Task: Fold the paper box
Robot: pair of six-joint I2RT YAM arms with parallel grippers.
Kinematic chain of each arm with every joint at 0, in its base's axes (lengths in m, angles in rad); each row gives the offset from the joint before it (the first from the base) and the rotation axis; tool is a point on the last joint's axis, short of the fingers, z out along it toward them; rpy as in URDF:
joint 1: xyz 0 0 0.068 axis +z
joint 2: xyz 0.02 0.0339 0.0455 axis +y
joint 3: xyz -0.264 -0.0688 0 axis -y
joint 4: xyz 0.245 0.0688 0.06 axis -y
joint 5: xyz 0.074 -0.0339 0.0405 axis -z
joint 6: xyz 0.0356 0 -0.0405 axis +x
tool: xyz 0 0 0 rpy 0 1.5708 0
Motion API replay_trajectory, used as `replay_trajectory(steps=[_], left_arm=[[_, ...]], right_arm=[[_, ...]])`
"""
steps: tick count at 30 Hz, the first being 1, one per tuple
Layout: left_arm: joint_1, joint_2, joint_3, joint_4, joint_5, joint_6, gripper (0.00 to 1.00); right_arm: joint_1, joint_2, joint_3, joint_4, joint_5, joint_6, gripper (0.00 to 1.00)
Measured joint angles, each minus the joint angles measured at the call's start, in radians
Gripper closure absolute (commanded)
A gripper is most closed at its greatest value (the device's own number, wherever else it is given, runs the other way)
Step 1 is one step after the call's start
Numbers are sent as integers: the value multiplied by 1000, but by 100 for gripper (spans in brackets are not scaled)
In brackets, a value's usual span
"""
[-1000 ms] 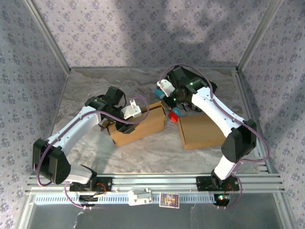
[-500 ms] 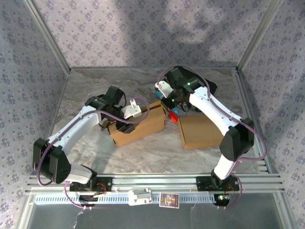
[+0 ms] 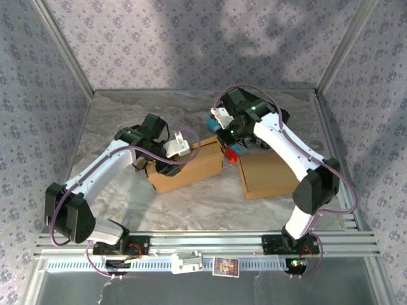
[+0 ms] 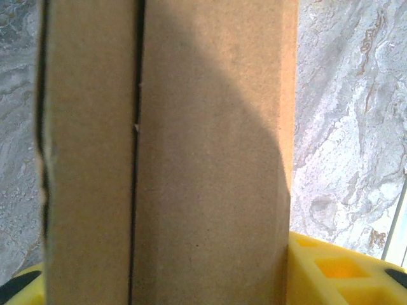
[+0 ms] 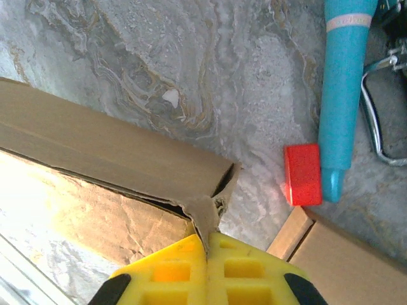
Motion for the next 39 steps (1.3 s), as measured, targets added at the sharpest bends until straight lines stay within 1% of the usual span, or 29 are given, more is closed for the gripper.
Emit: replay_trajectory(steps=[9,14,17,23,26,30,39], left_arm=[[0,6,6,-8,1,0,49],[0,20,18,-13,-2,0,49],[0,27,22,-20,-7,0,49],[0,52,50,-40,-2,0,49],[9,62,58,-44,8,0,48],[18,76,71,-51,18,-5,47],[20,80,79,-56,20,-24,46]], right_arm=[[-3,0,2,-13,-33,139,100],[-3,-2,-22,15,-33,196,100],[-3,-27,-80,68,-33,209,100],[-3,-141,-252,217,-23,229,100],[-5,-167,-299,276,-23,241,100],[-12,-164,-302,300,-33,274,100],[-15,-129,-229,234,-49,354,100]])
